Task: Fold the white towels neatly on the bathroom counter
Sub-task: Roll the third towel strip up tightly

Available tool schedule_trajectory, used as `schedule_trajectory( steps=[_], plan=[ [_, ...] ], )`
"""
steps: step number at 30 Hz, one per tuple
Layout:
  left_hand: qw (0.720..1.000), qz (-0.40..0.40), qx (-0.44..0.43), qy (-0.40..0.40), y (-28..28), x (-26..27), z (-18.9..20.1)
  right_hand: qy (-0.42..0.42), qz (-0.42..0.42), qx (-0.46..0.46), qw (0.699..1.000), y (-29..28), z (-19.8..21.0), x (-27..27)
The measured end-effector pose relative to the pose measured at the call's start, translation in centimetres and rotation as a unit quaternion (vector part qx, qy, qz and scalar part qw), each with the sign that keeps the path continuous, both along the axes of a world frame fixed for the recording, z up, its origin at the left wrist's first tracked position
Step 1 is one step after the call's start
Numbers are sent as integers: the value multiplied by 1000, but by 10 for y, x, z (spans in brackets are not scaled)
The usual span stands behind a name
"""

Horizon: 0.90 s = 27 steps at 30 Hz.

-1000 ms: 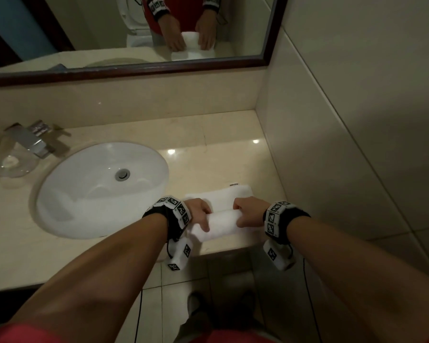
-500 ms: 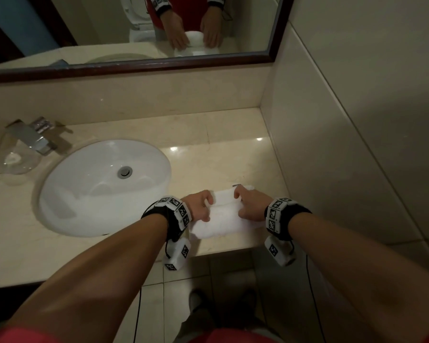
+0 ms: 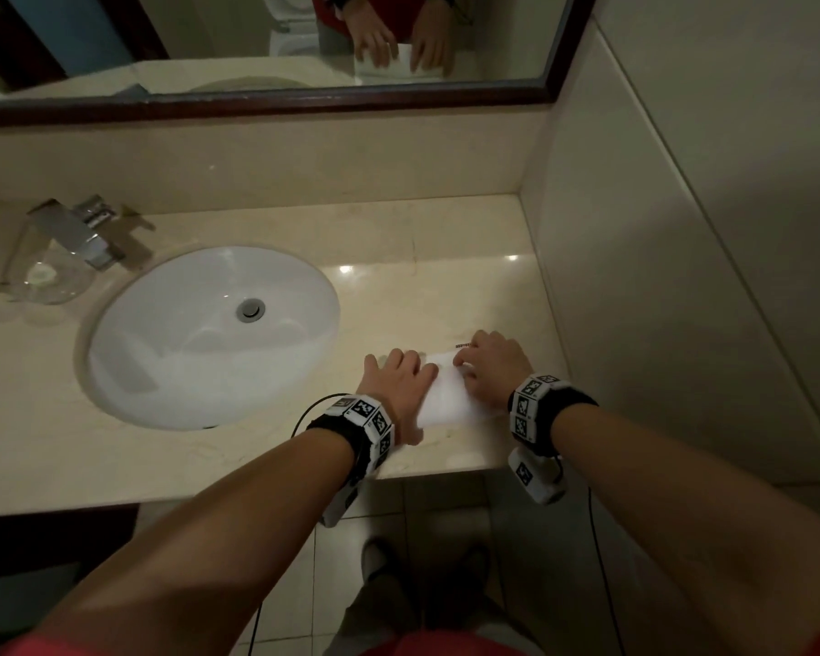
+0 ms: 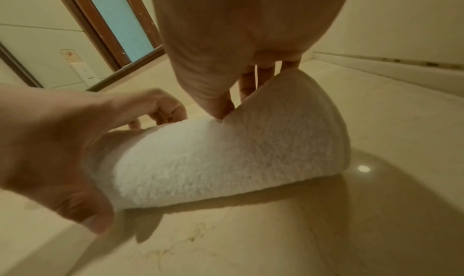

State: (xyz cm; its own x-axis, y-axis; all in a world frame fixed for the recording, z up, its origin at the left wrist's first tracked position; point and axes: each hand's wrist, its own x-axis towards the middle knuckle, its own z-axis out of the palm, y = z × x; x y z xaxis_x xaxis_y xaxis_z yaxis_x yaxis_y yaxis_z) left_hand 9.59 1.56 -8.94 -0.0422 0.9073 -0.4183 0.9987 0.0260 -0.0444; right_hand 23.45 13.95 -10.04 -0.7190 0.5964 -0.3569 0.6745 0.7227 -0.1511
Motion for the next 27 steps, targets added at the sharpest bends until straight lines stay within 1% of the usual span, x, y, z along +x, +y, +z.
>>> schedule_trajectory(
  steps=[3,5,7,8,12,18,23,27],
  plan=[
    [1000,2,-2,9,5,-1,-2,44,0,27,999,0,-1,0],
    [1000,14,-11,-9,12,-4,-1,64,18,50,997,-2,0,-1],
    [999,27,-31,-35,21,-7,1,73,54,73,993,-3,0,-1],
    [997,34,-42,-48,26,-9,1,69,70,76,992,-3,0,1],
    [990,70,-76,-92,39,-21,2,7,108,44,993,0,5,2],
    [983,72,-99,-134,52,-37,-5,-37,151,23,988,2,1,-8],
    [977,66,-86,-182,58,-49,-6,-85,132,-2,988,0,-7,-17],
    [981,68,-55,-173,52,-50,-4,-74,90,-2,993,-1,-7,-23]
  ],
)
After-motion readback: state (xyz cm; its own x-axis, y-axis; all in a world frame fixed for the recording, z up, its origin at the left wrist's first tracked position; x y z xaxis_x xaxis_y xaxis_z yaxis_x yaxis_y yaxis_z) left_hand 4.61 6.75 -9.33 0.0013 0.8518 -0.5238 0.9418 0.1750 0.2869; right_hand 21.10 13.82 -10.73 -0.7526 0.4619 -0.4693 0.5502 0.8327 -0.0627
